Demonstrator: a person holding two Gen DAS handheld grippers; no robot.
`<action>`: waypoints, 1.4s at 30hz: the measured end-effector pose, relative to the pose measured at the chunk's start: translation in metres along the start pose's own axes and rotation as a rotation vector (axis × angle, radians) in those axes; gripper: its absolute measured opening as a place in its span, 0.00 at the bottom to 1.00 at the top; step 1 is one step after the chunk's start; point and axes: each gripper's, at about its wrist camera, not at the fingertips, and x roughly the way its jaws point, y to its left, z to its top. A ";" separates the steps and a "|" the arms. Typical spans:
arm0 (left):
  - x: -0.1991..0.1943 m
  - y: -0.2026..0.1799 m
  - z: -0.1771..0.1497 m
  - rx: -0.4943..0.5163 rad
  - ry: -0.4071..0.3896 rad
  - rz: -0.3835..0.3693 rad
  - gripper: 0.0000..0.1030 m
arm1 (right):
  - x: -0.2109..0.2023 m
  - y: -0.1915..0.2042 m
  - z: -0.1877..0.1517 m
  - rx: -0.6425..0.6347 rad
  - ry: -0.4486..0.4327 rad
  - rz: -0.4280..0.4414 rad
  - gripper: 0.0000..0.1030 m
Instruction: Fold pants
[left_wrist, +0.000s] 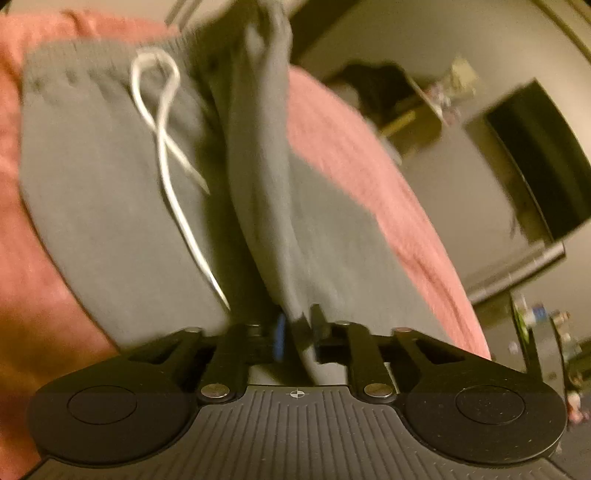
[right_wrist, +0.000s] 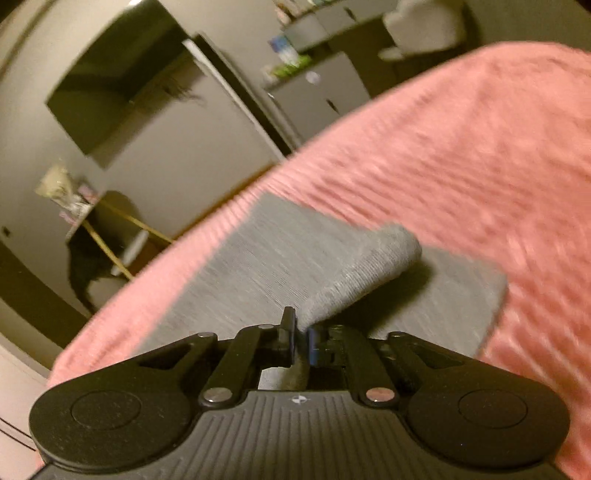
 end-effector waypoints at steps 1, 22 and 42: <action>-0.004 0.001 0.008 0.002 -0.041 0.022 0.50 | 0.002 -0.002 -0.004 0.020 0.012 0.013 0.12; -0.010 0.039 0.107 -0.076 -0.102 0.095 0.10 | -0.001 0.012 0.007 -0.026 -0.022 0.046 0.05; -0.024 0.111 0.059 -0.167 -0.052 0.141 0.15 | -0.011 -0.031 -0.008 0.185 0.068 0.096 0.22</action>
